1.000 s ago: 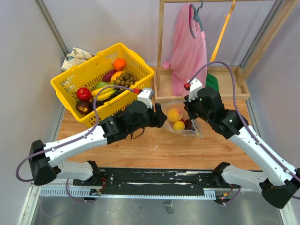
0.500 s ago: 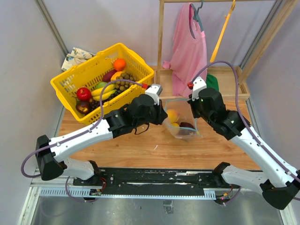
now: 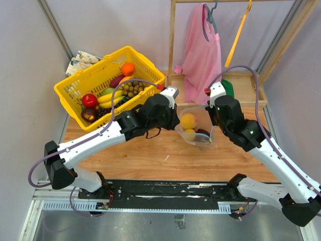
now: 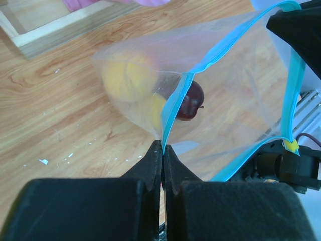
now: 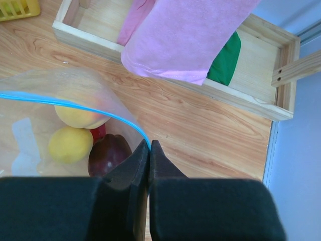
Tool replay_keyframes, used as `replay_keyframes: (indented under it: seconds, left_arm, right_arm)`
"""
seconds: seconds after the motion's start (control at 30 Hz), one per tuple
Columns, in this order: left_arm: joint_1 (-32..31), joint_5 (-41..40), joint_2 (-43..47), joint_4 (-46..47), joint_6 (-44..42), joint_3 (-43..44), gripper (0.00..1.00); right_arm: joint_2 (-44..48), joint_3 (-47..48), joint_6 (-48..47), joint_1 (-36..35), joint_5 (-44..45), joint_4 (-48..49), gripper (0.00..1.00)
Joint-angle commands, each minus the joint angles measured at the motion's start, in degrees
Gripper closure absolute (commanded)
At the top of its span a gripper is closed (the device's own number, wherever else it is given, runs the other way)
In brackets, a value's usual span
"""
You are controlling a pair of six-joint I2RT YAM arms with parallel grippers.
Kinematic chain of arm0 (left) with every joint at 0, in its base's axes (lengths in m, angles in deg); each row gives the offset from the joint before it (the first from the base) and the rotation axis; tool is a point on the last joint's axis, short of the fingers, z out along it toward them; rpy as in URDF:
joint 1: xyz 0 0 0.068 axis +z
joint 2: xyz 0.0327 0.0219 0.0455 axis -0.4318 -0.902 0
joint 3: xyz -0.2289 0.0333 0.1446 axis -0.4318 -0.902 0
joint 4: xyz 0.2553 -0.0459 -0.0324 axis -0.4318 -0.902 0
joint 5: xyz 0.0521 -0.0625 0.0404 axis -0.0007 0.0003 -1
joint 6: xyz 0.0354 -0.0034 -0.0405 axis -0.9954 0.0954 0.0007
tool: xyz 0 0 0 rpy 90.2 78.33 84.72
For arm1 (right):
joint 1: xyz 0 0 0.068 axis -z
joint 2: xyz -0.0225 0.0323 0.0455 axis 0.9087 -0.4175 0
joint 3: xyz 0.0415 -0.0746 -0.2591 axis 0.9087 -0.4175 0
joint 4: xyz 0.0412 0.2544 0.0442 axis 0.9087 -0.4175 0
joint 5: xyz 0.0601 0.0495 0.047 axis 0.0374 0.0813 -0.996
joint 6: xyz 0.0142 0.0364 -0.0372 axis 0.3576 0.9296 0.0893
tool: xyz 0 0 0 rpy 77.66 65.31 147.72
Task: Place the food in the zip-top bag and seal the zipper
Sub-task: Adjust the zipper food storage bag at the center of the board.
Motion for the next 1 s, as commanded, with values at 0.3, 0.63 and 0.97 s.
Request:
replay_keyframes:
  seconds: [0.3,0.63,0.97]
  left_arm:
    - [1.41,-1.31,0.41,5.36,-0.92,-2.10,0.90]
    - [3.56,-6.35,6.32,8.70,-4.73,-3.74,0.37]
    - [11.17,-13.37,9.35,3.37,-11.23,-0.07,0.11]
  right_arm:
    - [1.34,0.31,1.28,0.64,-10.37,3.64,0.99]
    - [0.63,-0.14,1.66,0.64,-11.70,3.87,0.99]
    - [0.11,-0.29,1.66,0.64,-11.71,3.60,0.99]
